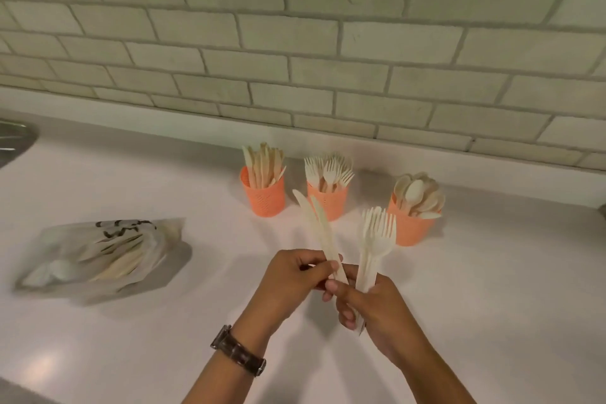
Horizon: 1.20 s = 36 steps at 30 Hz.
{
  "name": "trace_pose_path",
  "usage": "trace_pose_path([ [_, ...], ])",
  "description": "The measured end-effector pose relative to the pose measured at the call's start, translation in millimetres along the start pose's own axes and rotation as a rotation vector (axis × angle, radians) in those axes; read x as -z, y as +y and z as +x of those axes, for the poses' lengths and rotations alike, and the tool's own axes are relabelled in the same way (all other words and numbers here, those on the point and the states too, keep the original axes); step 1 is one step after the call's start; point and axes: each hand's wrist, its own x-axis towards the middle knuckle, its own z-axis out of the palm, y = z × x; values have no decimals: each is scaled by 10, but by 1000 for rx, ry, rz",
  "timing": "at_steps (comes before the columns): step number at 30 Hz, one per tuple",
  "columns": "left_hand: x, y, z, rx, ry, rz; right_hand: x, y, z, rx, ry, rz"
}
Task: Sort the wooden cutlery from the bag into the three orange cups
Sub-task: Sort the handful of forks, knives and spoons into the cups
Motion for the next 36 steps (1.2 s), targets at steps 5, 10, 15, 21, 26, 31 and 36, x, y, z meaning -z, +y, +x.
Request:
trace_pose_path([
  [5, 208, 67, 30, -51, 218, 50, -112, -2, 77, 3, 25, -79],
  [10, 772, 270, 505, -231, 661, 203, -29, 66, 109, -5, 178, -132],
  [15, 1138, 405, 1039, -340, 836, 275, 71, 79, 114, -72, 259, -55],
  [21, 1237, 24, 1378, -115, 715, 450, 94, 33, 120, -47, 242, 11],
  [26, 1060, -75, 1186, -175, 771, 423, 135, 0, 98, -28, 254, -17],
  [31, 517, -64, 738, -282, 649, 303, 120, -28, 67, 9, 290, -49],
  [36, -2, -89, 263, -222, 463, 127, 118, -62, -10, 44, 257, -77],
])
